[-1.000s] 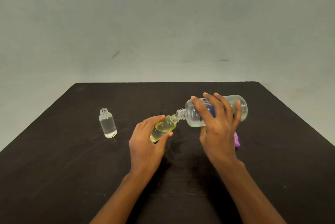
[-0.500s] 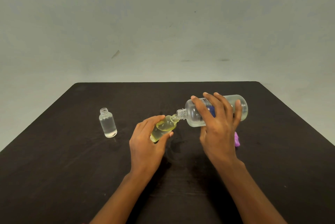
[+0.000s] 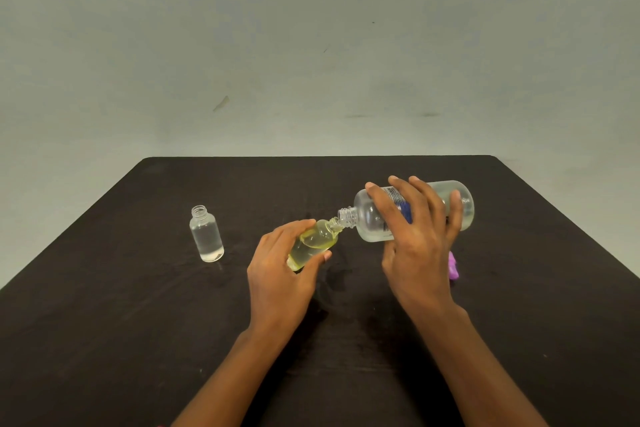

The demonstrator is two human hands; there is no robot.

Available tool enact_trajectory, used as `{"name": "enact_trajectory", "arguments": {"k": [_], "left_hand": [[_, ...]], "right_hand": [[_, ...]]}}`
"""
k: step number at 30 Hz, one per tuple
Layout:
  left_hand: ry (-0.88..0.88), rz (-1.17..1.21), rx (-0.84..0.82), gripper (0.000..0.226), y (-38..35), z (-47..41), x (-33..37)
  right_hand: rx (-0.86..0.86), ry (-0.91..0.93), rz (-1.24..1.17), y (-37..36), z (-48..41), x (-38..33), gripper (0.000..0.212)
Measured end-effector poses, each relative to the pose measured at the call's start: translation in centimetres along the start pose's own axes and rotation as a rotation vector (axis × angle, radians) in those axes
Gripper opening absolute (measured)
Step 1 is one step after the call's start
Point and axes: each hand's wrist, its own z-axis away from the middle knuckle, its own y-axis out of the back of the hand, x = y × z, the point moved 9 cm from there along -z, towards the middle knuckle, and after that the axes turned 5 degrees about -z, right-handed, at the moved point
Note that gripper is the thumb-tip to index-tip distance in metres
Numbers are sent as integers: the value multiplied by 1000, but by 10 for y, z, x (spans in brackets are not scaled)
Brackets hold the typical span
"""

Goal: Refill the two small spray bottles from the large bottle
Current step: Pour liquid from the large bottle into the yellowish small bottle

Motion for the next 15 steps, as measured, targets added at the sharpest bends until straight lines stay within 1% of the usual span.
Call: {"name": "enact_trajectory", "arguments": {"k": [15], "left_hand": [[9, -3, 4, 49, 0, -1, 0]], "right_hand": [[-3, -1, 7, 1, -1, 0, 83]]}}
